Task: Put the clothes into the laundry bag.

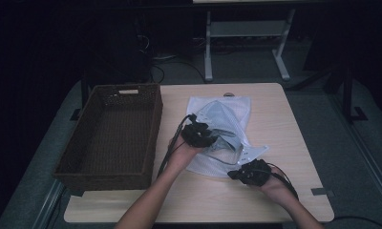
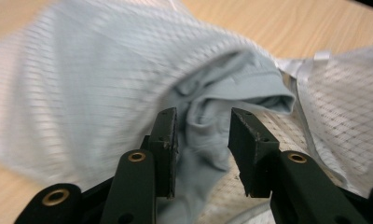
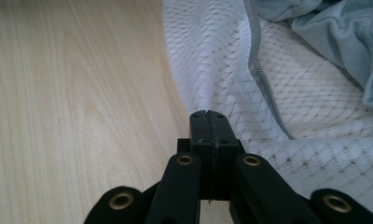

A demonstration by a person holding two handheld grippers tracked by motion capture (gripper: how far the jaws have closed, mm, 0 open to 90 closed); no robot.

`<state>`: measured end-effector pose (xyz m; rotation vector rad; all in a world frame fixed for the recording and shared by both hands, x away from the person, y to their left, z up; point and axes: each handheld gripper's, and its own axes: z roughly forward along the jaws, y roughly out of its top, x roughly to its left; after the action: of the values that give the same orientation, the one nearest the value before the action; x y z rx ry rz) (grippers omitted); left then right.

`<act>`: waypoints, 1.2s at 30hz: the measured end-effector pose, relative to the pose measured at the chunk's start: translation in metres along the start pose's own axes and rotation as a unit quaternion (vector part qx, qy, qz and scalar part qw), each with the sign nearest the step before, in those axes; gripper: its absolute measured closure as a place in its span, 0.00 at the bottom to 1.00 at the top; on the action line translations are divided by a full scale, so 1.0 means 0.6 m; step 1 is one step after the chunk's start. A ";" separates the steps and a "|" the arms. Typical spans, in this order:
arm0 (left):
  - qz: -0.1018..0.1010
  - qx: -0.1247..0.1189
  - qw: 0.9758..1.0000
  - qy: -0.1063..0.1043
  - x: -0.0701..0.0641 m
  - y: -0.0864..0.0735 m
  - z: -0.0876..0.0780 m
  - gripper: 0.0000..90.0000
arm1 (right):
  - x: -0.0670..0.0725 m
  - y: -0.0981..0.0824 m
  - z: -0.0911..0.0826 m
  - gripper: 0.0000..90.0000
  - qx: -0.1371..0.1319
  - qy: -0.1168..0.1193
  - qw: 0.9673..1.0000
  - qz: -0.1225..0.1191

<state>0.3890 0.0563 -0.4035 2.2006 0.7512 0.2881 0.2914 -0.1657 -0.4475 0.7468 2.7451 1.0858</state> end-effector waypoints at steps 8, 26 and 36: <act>0.001 0.007 1.000 0.006 0.026 0.016 0.024 0.65 | -0.003 0.003 0.003 1.00 0.003 -0.001 1.000 0.001; 0.013 -0.042 0.995 -0.088 -0.013 0.055 -0.032 1.00 | -0.013 0.002 0.008 1.00 0.005 -0.018 1.000 0.013; 0.014 0.016 0.988 -0.153 -0.060 -0.003 0.000 0.99 | -0.013 -0.005 0.006 1.00 0.010 -0.027 0.999 0.021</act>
<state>0.3595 0.0358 -0.4033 2.2180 0.5587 -0.0509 0.2980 -0.1691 -0.4525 0.8265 2.7108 1.0332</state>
